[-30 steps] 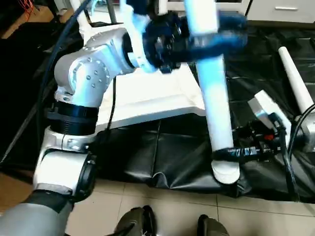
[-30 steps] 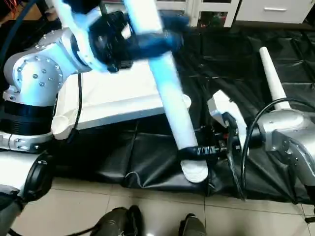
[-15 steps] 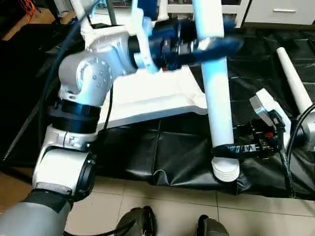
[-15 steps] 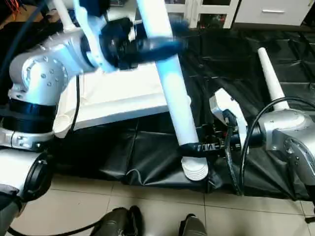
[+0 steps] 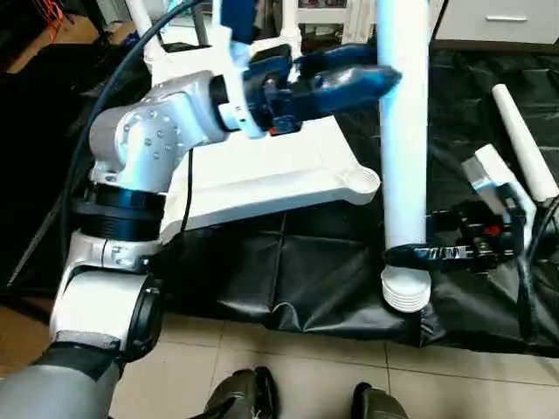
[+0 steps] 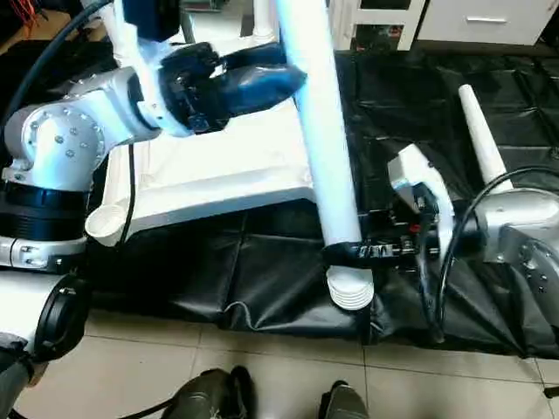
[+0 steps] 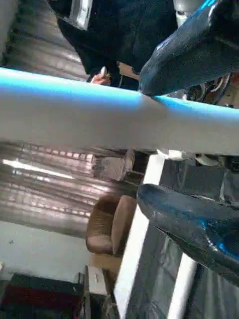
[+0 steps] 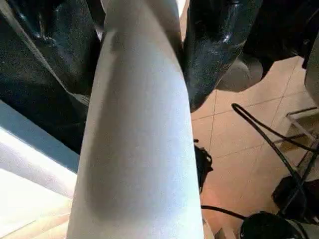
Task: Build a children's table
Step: Pick table leg
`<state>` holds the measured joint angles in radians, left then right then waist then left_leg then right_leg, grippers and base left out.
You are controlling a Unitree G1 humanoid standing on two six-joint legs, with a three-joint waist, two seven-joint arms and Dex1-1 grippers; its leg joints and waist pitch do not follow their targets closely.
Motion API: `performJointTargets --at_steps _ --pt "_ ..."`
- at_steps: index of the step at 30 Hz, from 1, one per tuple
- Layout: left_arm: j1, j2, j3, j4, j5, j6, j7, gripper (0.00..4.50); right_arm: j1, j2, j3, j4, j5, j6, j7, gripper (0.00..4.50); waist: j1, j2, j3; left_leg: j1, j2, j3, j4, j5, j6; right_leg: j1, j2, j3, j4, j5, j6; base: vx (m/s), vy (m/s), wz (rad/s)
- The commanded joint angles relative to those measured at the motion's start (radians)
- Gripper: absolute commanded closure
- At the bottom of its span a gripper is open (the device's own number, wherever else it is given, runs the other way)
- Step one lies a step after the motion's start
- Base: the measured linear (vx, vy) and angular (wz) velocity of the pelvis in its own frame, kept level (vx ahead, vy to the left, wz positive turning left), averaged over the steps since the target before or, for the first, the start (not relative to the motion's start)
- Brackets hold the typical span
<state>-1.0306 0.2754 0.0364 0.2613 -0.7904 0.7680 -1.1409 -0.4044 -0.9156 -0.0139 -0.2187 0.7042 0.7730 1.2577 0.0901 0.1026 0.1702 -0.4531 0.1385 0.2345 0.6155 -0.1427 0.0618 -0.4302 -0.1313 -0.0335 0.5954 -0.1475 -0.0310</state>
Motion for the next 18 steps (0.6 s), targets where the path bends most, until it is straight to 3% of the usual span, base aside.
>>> performJointTargets --at_steps 1,3,4,8,9,12,13,15,16,18 --pt "0.029 0.026 0.025 0.032 0.019 -0.013 0.008 1.21 0.01 0.001 -0.056 -0.031 0.029 0.005 -0.02 2.64 0.001 -0.025 -0.112 0.067 0.076 -0.054 -0.083 -0.264 0.04 0.04 -0.034 0.017 -0.054 -0.239 -0.222 0.0 0.0 0.0" --pt "0.057 0.03 0.052 0.053 0.019 -0.027 0.024 1.21 0.025 0.005 -0.076 -0.042 0.027 0.0 -0.039 2.64 -0.001 -0.022 -0.114 0.066 0.076 -0.055 -0.084 -0.264 0.04 0.041 -0.033 0.015 -0.053 -0.242 -0.219 0.0 0.0 0.0" --pt "0.074 0.034 0.069 0.059 0.02 -0.037 0.036 1.21 0.034 0.013 -0.089 -0.047 0.022 -0.009 -0.058 2.64 0.001 -0.014 -0.116 0.069 0.077 -0.056 -0.084 -0.264 0.036 0.038 -0.032 0.014 -0.052 -0.242 -0.216 0.0 0.0 0.0" --pt "0.131 0.022 0.152 0.052 0.013 -0.074 0.134 1.21 0.053 0.087 -0.126 -0.054 -0.053 -0.094 -0.195 2.64 -0.005 -0.016 -0.114 0.07 0.078 -0.057 -0.089 -0.308 0.007 0.032 -0.032 0.012 -0.055 -0.26 -0.206 0.0 0.0 0.0" --pt "0.138 0.016 0.164 0.042 0.037 -0.093 0.2 1.21 0.057 0.108 -0.124 -0.059 -0.08 -0.119 -0.235 2.64 -0.007 -0.015 -0.113 0.069 0.076 -0.057 -0.09 -0.313 0.001 0.031 -0.029 0.011 -0.053 -0.26 -0.205 0.0 0.0 0.0" --pt "0.121 -0.045 0.148 0.042 0.258 -0.222 0.6 1.21 0.069 0.183 -0.113 -0.095 -0.135 -0.17 -0.355 2.64 -0.012 -0.018 -0.106 0.075 0.082 -0.061 -0.094 -0.379 -0.025 0.022 -0.027 0.013 -0.062 -0.294 -0.166 0.0 0.0 0.0" --pt "0.118 -0.059 0.104 0.015 0.349 -0.28 0.676 1.21 0.075 0.199 -0.096 -0.105 -0.163 -0.187 -0.383 2.64 -0.013 -0.028 -0.104 0.081 0.082 -0.065 -0.094 -0.401 -0.037 0.023 -0.032 0.016 -0.074 -0.346 -0.115 0.0 0.0 0.0" --pt "0.12 -0.074 0.077 -0.026 0.376 -0.294 0.682 1.21 0.083 0.209 -0.077 -0.115 -0.193 -0.208 -0.401 2.64 -0.01 -0.021 -0.103 0.075 0.085 -0.069 -0.1 -0.377 -0.041 0.026 -0.032 0.017 -0.073 -0.347 -0.096 0.0 0.0 0.0" --pt "0.097 -0.138 0.095 -0.079 0.37 -0.271 0.77 1.21 0.08 0.227 -0.052 -0.115 -0.226 -0.229 -0.429 2.64 -0.014 -0.021 -0.102 0.073 0.086 -0.069 -0.105 -0.375 -0.052 0.026 -0.027 0.013 -0.066 -0.306 -0.105 0.0 0.0 0.0" --pt "0.078 -0.18 0.068 -0.125 0.378 -0.245 0.806 1.21 0.065 0.254 -0.039 -0.102 -0.261 -0.257 -0.466 2.64 -0.015 -0.025 -0.101 0.078 0.081 -0.067 -0.104 -0.397 -0.055 0.021 -0.028 0.012 -0.072 -0.301 -0.118 0.0 0.0 0.0"
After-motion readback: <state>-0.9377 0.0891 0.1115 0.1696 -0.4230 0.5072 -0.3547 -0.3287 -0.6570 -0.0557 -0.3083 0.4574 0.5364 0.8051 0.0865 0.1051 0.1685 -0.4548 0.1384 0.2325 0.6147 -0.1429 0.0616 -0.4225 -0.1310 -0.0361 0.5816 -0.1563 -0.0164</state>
